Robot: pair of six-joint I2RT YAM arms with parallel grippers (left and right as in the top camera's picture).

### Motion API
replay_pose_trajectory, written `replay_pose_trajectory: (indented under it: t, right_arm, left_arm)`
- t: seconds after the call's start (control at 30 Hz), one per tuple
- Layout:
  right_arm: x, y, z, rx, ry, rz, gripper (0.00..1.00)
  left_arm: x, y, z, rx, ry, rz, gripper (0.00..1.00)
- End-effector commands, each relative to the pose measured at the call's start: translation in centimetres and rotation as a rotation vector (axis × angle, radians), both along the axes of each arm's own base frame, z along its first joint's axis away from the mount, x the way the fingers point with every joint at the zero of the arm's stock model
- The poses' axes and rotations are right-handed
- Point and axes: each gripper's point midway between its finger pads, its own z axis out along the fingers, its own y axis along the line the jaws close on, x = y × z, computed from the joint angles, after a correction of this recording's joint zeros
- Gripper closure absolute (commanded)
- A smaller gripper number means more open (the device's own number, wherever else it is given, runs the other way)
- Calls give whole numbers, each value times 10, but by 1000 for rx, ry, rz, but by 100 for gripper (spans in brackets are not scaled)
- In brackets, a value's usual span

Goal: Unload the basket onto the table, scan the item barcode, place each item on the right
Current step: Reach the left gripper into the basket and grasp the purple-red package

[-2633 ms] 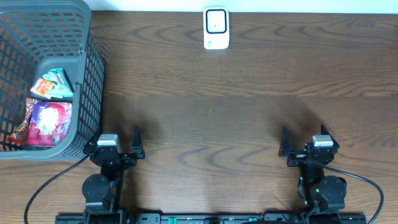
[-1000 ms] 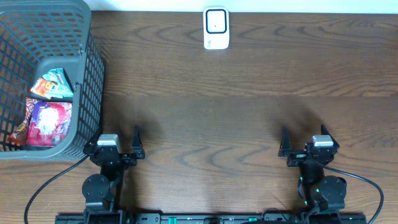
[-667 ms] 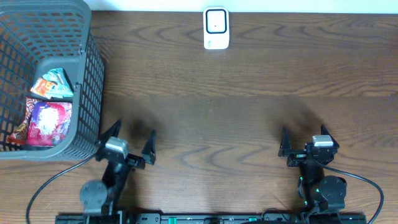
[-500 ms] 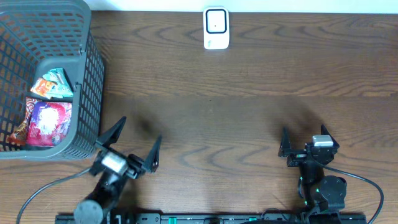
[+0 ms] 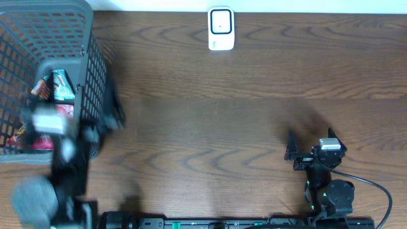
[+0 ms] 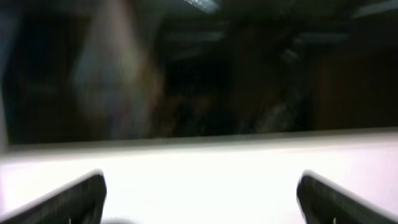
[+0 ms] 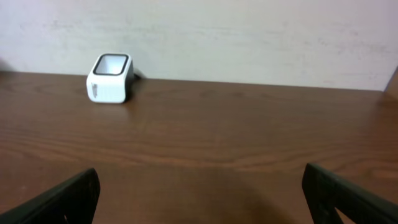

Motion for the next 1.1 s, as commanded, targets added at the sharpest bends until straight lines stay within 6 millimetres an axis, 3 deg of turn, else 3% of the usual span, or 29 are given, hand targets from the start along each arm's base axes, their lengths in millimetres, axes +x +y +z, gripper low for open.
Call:
replay_pose_trajectory:
  t: [0.0, 0.13, 0.2, 0.27, 0.33, 0.4, 0.53, 0.67, 0.8, 1.07]
  right_arm:
    - [0, 1, -1, -8, 1, 4, 1]
    - [0, 1, -1, -8, 1, 4, 1]
    - [0, 1, -1, -8, 1, 3, 1]
    - [0, 1, -1, -8, 1, 4, 1]
    - [0, 1, -1, -8, 1, 4, 1]
    - [0, 1, -1, -8, 1, 4, 1]
    - [0, 1, -1, -8, 1, 4, 1]
    - [0, 1, -1, -8, 1, 3, 1]
    - [0, 1, -1, -8, 1, 4, 1]
    - [0, 1, -1, -8, 1, 4, 1]
  left_arm:
    - [43, 54, 31, 19, 149, 294, 3]
    - [101, 74, 25, 34, 423, 300, 2]
    - [126, 68, 5, 32, 557, 230, 2]
    - [135, 68, -29, 50, 715, 210, 2]
    - [141, 88, -41, 60, 756, 299, 2]
    - [144, 110, -48, -51, 761, 387, 2]
    - [138, 159, -59, -372, 725, 536, 2]
    - [121, 205, -90, -707, 730, 664, 2]
    - [111, 210, -127, -850, 850, 653, 2]
    - [86, 233, -207, -809, 1142, 866, 2]
